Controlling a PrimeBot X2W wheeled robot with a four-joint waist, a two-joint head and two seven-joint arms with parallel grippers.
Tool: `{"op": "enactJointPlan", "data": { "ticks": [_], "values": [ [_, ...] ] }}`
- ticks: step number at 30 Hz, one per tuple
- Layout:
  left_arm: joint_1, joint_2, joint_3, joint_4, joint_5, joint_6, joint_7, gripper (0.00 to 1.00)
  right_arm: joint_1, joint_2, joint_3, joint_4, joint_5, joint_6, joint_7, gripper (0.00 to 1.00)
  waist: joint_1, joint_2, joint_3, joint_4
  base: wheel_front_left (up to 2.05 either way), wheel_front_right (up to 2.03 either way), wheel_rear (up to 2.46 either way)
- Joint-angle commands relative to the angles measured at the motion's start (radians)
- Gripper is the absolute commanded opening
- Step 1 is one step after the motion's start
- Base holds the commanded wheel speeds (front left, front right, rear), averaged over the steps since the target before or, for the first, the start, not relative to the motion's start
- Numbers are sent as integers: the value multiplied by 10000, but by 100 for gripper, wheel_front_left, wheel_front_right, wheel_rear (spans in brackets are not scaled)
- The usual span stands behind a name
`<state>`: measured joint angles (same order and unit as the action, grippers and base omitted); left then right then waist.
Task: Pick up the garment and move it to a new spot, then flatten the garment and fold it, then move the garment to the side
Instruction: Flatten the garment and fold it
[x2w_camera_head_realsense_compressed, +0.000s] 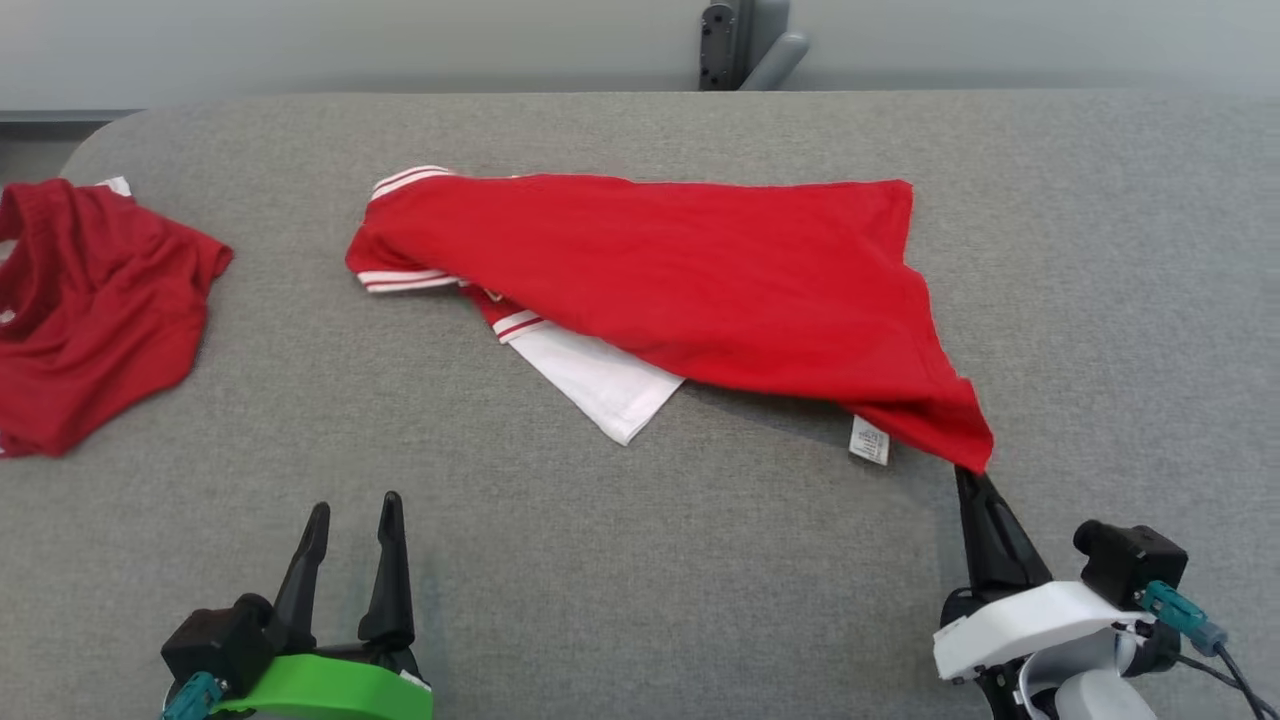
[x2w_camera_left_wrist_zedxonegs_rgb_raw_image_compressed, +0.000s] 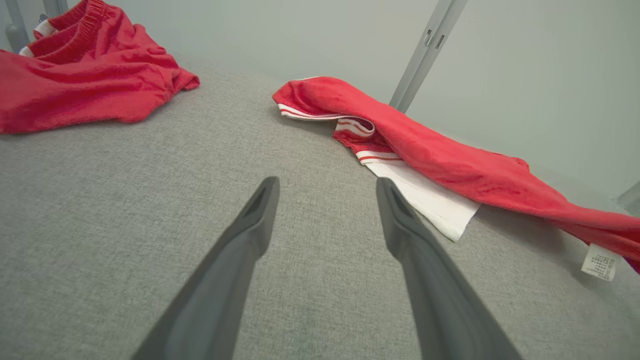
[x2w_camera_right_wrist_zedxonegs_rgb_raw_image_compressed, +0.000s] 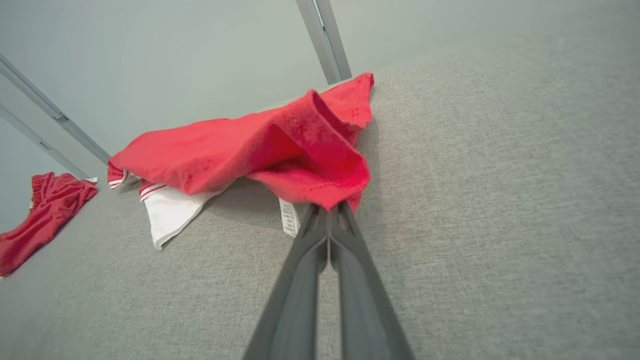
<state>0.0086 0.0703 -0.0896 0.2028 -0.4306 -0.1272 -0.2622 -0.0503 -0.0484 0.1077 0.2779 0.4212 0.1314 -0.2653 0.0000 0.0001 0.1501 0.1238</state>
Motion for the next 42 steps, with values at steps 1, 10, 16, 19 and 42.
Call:
{"op": "enactJointPlan", "data": {
  "ticks": [1,10,16,19,42],
  "values": [
    [56,59,-48,41,-96,-42,-22,100,88,-39,-170,-168,-288,-13,3,0,0,-1,-72,-514,0,0,0],
    [-420,385,-1845,330,-2132,-50,1693,100,-4,-144,-594,-360,-1441,-14,3,0,0,-1,49,-1175,0,0,0],
    [-1534,257,-2321,1435,-2785,11,2354,100,-248,-74,-319,-208,-1586,-14,5,0,0,-1,372,-1444,0,0,0],
    [-2159,57,-2300,2153,-3113,116,2528,100,-366,-63,-237,-168,-1648,-14,5,0,0,-1,521,-1537,0,0,0],
    [-3780,-34,-3611,3378,-5825,-57,2301,0,-674,-31,-386,-414,-1599,-14,4,0,0,-1,836,-1571,0,0,0]
  ]
}}
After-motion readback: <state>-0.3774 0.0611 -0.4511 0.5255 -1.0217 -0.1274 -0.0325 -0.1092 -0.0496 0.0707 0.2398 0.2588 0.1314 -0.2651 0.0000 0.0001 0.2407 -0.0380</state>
